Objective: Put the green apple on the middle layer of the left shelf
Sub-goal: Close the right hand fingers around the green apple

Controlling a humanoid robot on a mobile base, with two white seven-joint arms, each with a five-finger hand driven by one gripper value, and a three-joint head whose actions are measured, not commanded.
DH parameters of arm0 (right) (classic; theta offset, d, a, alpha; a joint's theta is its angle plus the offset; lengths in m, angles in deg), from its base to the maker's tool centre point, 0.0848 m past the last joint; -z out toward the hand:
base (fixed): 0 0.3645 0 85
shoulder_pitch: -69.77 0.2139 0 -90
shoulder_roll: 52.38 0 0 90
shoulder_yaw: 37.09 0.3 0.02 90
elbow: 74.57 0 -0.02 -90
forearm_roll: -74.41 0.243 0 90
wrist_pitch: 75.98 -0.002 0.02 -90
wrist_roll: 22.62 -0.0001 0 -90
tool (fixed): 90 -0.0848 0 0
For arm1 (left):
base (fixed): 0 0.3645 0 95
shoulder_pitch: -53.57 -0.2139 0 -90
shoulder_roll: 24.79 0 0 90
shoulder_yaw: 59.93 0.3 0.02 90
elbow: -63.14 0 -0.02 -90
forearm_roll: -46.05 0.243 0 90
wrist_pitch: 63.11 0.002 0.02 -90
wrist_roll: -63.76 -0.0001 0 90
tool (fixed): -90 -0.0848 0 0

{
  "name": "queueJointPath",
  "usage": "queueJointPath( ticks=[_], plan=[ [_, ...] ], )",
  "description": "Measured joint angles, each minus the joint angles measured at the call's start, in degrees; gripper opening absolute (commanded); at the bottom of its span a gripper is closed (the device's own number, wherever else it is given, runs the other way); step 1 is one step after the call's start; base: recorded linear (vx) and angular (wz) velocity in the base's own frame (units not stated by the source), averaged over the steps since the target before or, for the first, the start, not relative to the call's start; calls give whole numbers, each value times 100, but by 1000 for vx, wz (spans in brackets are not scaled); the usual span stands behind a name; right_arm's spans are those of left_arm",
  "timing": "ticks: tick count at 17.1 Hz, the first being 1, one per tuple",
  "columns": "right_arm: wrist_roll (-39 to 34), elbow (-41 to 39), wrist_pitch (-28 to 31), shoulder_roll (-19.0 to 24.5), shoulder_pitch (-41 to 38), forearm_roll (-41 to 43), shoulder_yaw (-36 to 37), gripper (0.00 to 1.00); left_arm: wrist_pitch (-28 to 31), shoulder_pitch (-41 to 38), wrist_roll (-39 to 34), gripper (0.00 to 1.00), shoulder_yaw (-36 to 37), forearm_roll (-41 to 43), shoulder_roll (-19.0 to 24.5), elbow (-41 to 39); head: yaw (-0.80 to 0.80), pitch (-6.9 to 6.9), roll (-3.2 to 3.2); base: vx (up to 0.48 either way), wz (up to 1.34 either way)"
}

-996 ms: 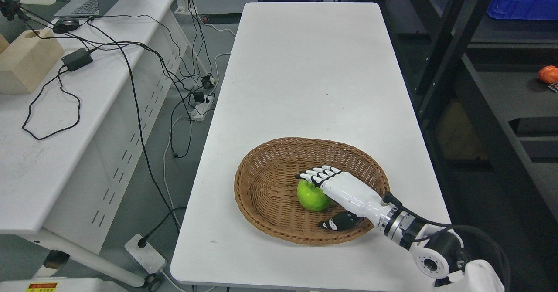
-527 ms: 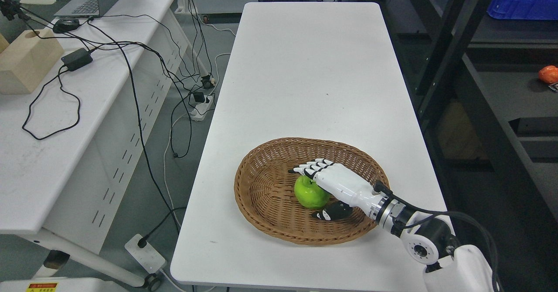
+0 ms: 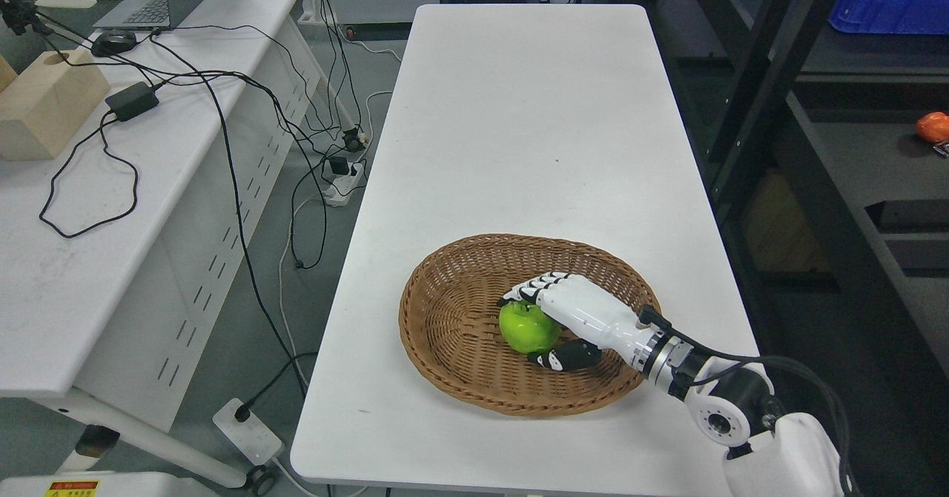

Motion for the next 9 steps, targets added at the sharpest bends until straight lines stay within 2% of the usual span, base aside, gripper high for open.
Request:
queueJointPath(
  ticks=[1,2,3,9],
  plan=[
    [17,11,-67,-7,-13,11,33,21,1,0,0,100,0,0,0,0,0,0,0,0,0],
    [19,19,-106,-12,-24,15,56,8,1,0,-1,100,0,0,0,0,0,0,0,0,0],
    [13,25,-177,-16,-38,20,79,3,1,0,-1,100,0,0,0,0,0,0,0,0,0],
    [-93,2,-291,-43,-114,273,392,1,2,0,-2,100,0,0,0,0,0,0,0,0,0]
  ],
)
